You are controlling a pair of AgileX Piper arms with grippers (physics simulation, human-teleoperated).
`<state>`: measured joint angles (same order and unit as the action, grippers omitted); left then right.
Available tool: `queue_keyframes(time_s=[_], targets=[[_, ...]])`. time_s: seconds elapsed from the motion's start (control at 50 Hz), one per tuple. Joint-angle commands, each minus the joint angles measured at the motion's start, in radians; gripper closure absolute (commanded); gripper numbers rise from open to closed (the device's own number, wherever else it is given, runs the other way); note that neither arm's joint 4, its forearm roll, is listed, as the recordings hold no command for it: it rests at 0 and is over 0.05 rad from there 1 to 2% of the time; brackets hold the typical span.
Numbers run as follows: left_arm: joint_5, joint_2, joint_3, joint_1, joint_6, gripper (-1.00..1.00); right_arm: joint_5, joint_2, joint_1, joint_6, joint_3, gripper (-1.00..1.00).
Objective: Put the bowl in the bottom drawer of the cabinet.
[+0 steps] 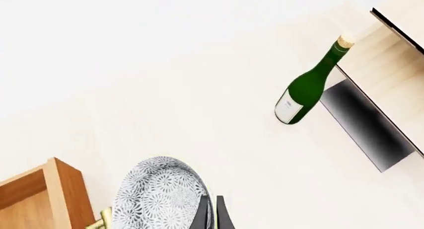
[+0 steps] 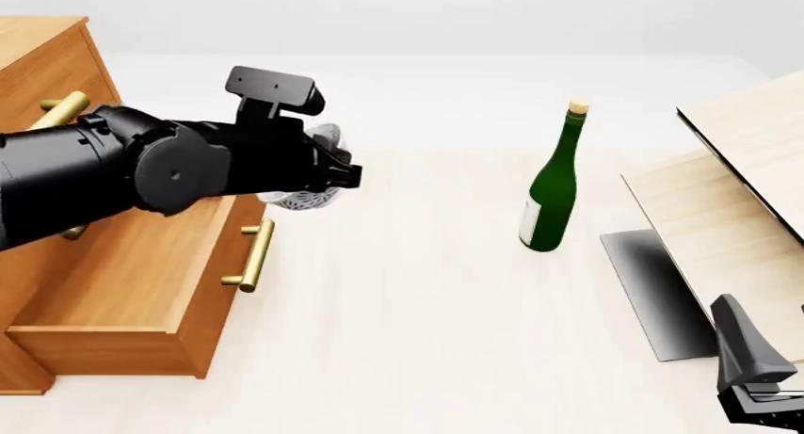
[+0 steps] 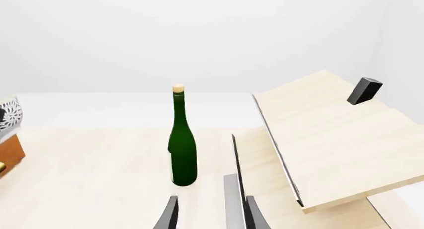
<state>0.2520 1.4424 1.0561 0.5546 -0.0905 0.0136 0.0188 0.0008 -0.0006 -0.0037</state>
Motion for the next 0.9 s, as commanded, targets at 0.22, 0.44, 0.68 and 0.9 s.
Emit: queue_keyframes(time_s=[0.22,0.44,0.68,0.9], targets=[[-0.007,-0.096,-0.066,-0.072,0.020,1.00,0.000,0.000,0.000,0.000,0.000,-1.00],[0.004,-0.163,-0.103,-0.126,0.030,1.00,0.000,0.000,0.000,0.000,0.000,-1.00],[0.017,-0.222,-0.137,-0.174,0.033,1.00,0.000,0.000,0.000,0.000,0.000,-1.00],[0.041,-0.284,-0.151,-0.229,0.051,1.00,0.000,0.000,0.000,0.000,0.000,-1.00]])
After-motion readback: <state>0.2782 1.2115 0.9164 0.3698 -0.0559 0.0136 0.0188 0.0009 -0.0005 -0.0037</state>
